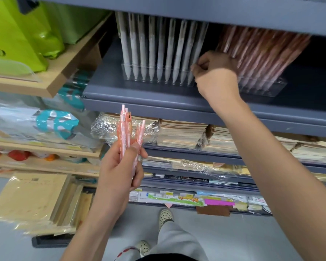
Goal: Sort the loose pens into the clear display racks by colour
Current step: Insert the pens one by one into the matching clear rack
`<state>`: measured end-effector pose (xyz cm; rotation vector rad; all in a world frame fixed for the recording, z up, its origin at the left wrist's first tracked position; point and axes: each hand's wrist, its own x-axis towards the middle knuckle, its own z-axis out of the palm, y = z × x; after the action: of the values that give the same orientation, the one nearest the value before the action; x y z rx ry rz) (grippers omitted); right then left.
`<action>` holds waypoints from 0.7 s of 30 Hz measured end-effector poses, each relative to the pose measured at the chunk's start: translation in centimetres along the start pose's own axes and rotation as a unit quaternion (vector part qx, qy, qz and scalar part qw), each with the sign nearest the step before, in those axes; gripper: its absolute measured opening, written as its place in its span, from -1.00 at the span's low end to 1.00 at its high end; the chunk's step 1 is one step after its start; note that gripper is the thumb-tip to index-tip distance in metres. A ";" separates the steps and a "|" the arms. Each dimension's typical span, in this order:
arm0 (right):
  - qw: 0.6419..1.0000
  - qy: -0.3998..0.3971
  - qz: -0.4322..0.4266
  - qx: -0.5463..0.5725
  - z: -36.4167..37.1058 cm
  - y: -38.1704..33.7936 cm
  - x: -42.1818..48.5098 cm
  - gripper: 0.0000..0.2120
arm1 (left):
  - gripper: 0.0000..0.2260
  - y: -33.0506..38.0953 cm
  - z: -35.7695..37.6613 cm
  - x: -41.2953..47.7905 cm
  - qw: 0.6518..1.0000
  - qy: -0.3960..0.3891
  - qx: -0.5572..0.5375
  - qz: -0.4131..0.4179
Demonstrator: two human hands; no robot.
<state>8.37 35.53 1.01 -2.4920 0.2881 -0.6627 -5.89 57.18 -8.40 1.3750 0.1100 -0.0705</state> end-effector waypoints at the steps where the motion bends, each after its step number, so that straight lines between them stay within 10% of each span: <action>1: 1.000 -0.004 -0.001 0.007 0.0 0.1 -0.1 -0.83 | -0.78 0.1 0.0 0.0 1.000 0.000 -0.001 0.000; 11: 0.982 -0.008 0.012 0.191 -2.0 1.4 -3.3 -0.89 | -0.76 0.8 1.6 -0.4 0.998 -0.057 0.005 0.032; 17: 0.899 -0.317 -0.010 0.302 -6.0 2.9 -9.5 -0.85 | -0.87 0.5 4.8 -0.6 0.993 -0.111 -0.005 0.038; 21: 0.875 -0.342 0.024 0.341 -7.9 6.0 -9.8 -0.88 | -0.87 0.5 8.2 -0.9 0.987 -0.155 0.004 0.037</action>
<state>-4.50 30.23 -0.39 -1.8554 -0.1403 0.1654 -6.40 49.22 -6.22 1.3587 -0.2020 -0.2225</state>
